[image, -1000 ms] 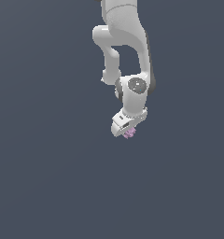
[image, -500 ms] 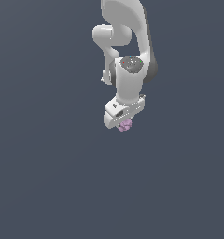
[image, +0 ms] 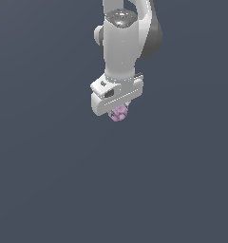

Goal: Pick up the object and move it to a goal position.

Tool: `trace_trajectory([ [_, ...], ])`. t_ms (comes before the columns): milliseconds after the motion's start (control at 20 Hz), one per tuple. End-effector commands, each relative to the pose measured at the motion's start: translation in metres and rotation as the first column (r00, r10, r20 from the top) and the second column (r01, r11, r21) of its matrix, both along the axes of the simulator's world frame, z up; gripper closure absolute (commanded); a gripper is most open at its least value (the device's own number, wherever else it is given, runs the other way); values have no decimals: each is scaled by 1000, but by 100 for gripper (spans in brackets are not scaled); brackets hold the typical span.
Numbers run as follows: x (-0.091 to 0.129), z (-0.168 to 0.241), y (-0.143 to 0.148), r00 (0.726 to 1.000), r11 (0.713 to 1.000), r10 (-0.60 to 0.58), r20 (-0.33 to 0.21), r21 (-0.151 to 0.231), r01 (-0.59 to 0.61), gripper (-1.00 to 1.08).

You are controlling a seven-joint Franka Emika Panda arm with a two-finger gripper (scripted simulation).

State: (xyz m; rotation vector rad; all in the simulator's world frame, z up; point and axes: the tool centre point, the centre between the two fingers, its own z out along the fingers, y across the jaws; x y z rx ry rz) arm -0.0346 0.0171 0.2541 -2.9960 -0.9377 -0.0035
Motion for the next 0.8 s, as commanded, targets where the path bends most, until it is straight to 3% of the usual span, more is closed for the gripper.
trace_trajectory([
  [0,2,26,-10,1000,1000,1,-1,1,-1,108],
  [750,22,168,-65,1000,1000,-1,-1,-1,1,108],
])
